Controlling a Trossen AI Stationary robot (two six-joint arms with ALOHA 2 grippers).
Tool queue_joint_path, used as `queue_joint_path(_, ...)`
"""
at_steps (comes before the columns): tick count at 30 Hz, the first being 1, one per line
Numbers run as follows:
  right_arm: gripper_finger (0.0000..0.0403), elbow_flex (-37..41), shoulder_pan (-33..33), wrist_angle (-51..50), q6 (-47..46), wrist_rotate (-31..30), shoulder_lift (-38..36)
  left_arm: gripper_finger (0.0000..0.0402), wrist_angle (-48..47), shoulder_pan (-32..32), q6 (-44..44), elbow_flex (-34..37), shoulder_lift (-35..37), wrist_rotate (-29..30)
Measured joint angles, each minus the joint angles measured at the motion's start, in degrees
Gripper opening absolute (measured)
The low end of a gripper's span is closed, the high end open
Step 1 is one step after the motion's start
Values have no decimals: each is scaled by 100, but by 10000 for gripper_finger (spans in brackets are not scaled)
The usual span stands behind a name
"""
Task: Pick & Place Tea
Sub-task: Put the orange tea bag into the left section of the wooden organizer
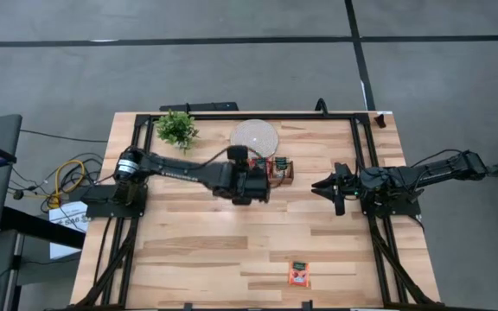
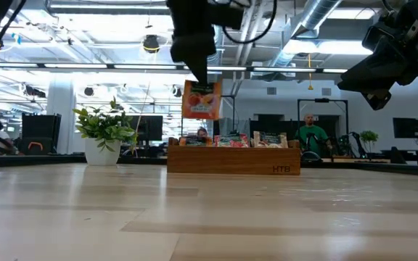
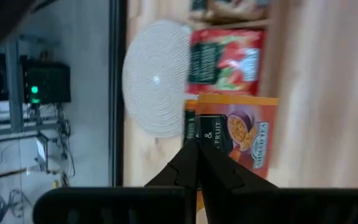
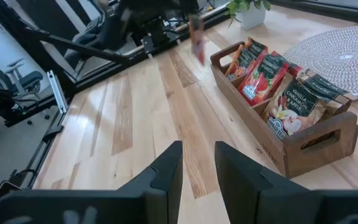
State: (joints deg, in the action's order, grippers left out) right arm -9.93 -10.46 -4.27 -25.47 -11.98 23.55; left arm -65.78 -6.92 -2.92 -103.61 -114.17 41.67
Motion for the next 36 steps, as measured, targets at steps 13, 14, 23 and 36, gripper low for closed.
queue_joint_path(13,86,0,0,0,0,-3,-1,0,286,865,346,214,0,-3)
queue_joint_path(14,86,0,0,-2,0,-3,-2,0,377,880,431,248,0,-6)
queue_joint_path(23,86,0,0,-2,0,-3,0,0,772,881,663,620,0,-189)
queue_joint_path(36,86,0,-1,-4,0,-3,-1,0,1452,883,763,1347,-2,-195)
